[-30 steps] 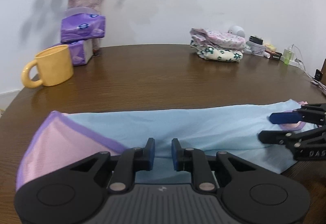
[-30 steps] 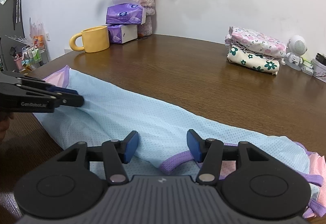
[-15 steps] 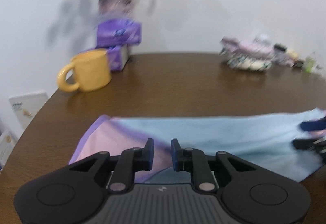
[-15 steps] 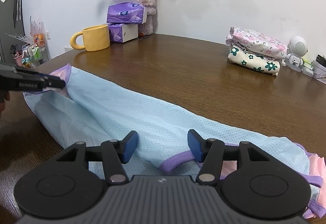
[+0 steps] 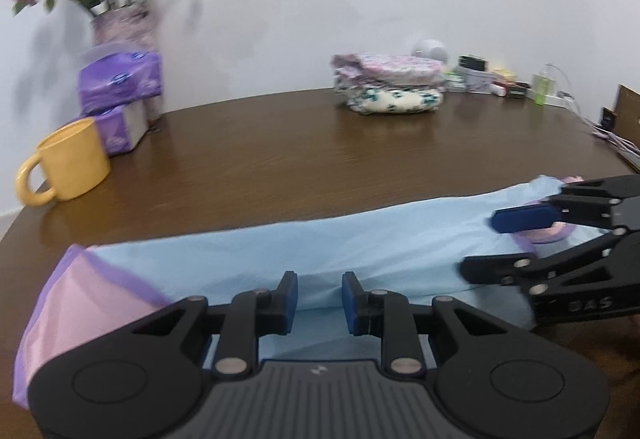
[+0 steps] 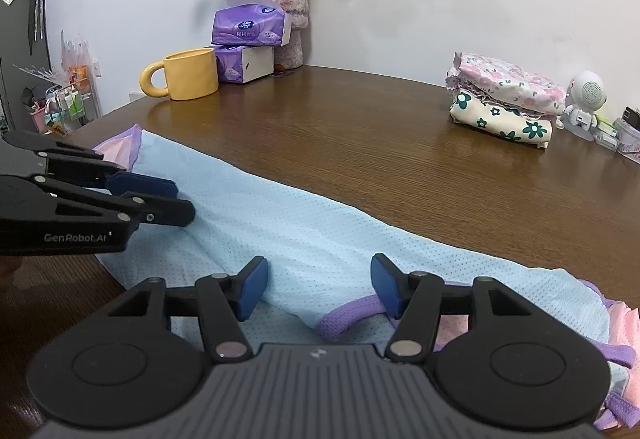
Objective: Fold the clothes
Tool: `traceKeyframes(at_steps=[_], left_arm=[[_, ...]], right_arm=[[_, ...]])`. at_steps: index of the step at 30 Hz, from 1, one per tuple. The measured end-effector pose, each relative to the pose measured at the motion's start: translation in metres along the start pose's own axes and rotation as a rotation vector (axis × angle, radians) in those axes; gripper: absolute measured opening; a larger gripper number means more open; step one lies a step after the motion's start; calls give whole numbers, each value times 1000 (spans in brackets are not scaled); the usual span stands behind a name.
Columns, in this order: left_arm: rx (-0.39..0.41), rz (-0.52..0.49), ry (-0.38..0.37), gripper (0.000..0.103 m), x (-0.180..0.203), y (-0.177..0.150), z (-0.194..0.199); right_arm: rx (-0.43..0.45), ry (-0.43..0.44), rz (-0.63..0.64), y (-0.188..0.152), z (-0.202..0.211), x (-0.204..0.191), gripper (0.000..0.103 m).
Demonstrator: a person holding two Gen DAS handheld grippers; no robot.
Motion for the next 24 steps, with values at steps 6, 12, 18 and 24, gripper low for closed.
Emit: traceKeyframes(at_steps=[6,12,18,24], left_arm=[[2,54,48,23,-30,-13,16],[-1,57,100,23,-52,-24,34],[-11,59,153,23,-68,-33,45],[-14,97,191,23,-87,-39,53]], right_arm=[[1,5,-5,0,0,-1,59],[-1,3,-2,0,0,-2,60],[-3,2,3,0,0,-3,61],[-4,-1,8,0,0,-4,61]])
Point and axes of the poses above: each gripper's, at about its wrist camera, not at the fingertips, and z roughly against the way its jaws point, x to its right, y to its top, the point moved 4 cm from there along -z, roughly the way its jaws point, and after that the axes turned 1 degree about x, right-handed, at the moved point
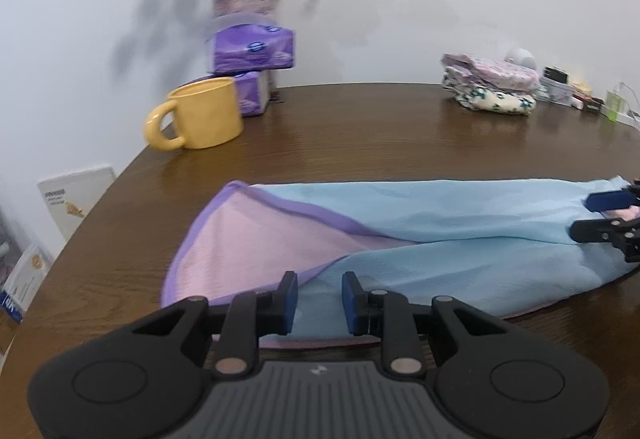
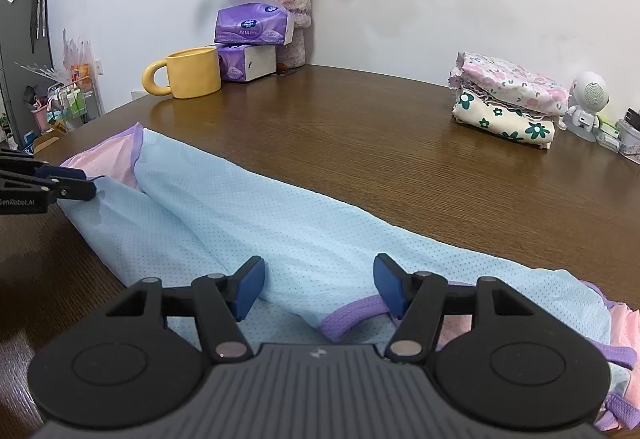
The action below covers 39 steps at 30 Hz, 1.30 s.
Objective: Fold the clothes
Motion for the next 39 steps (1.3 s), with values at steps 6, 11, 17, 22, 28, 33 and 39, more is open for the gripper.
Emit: traceKeyframes(at_steps=[6,11,17,22,28,33,39], left_arm=[[-8,25,43,22,-19,-5,6],[-11,66,46,22,-33,-10,10],[-11,90,64,21,-45,-14,12],[-11,111,57,19,-51,-15,12],[-2,126,65,19,-51,-10,13],[31,106,66,19,-44,6,10],[83,84,-61,31,-3,34,1]], right_arm=[[-3,-7,10,0,-1,-2,62],[-3,-9,11,0,-1,-3,62],[-3,-7,11,0,-1,-2,62],[-2,-7,12,0,-2,-2,62],[-3,-4,13,0,-2,-3,63],[-3,-3,14,0,-2,-2,64],[-4,-4,18,0,-2,-2,64]])
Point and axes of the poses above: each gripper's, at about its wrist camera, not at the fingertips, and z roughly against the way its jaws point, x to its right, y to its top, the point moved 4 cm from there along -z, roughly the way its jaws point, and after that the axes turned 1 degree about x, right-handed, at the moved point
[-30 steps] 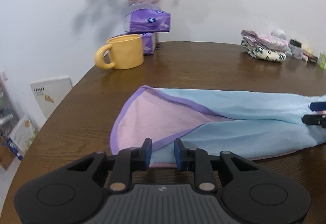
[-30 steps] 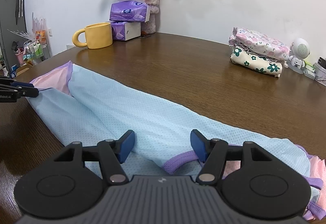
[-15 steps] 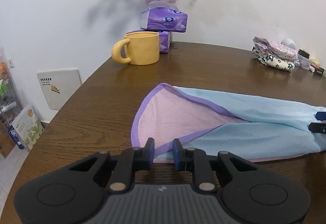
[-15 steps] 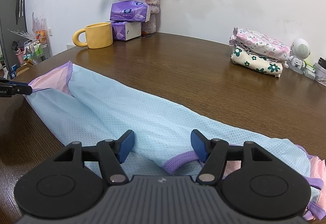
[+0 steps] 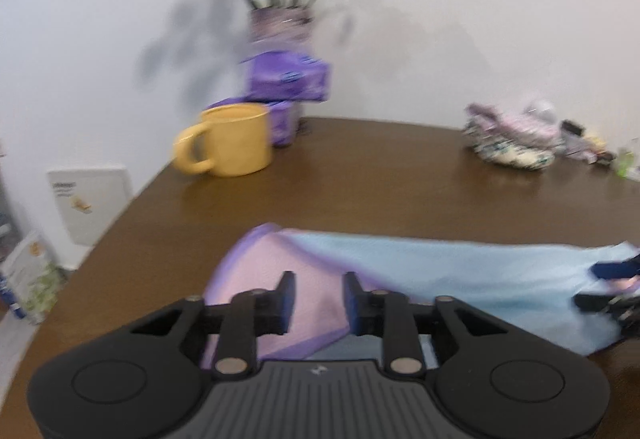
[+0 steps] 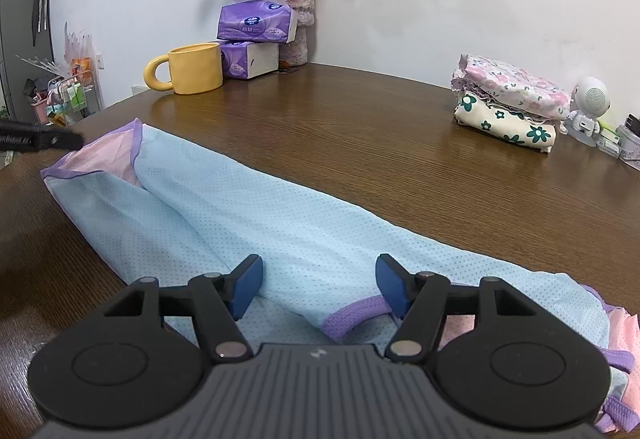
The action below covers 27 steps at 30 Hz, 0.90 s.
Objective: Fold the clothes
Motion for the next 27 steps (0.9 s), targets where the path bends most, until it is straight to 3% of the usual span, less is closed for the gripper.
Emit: traceKeyframes(at_steps=[7,10,15,21,27], left_arm=[[-29,-92,-217,32,85,19,-35],[-60,-111,-260,32,111,19,-52],[-116,-103,-237,31,124,13,-78],[-119,-75,-218,32,125,13,-84],[-127,-64,-204,32,128,9,-86]], right_arm=[[0,2,-1,0,0,1,64],[0,1,1,0,0,0,64],[0,2,1,0,0,1,64],[13,1,-29,4,3,5,64],[50,-20,-168,23,5,37,60]])
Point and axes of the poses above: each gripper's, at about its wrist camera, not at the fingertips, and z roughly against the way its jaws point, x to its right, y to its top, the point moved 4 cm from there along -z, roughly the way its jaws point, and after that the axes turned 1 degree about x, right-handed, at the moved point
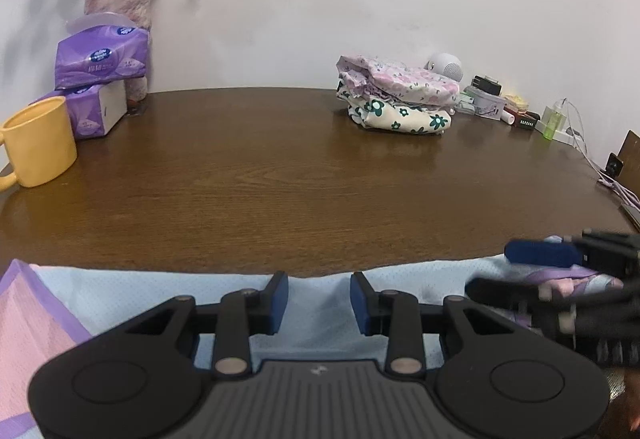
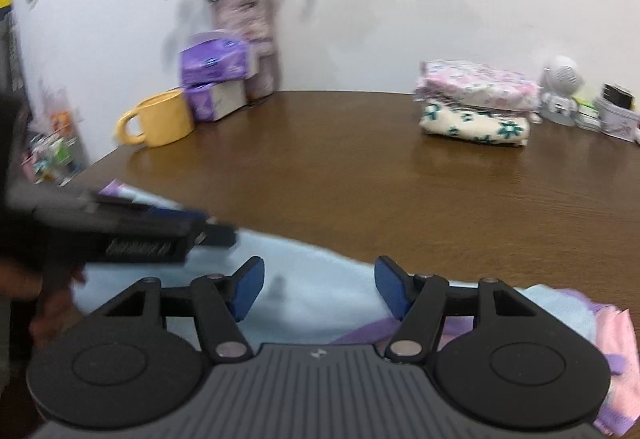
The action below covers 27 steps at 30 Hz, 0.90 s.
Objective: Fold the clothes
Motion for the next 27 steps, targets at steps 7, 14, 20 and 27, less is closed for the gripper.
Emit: traceKeyframes(at_steps=[7,14,20,27], left_arm=[[-25,37,-1,32,-4,-1,0],[-83,69,-57,40,-3,7,8],[-105,76,-7,40,8,4,1],[-116,84,33,39,10,2,2]], right_arm=[[-81,-28,-46,4,-18,18,34],[-172,13,-58,10,-12,17,34],[-238,-14,0,16,-21,14,34],[-278,-50,38,14,-29,23,33]])
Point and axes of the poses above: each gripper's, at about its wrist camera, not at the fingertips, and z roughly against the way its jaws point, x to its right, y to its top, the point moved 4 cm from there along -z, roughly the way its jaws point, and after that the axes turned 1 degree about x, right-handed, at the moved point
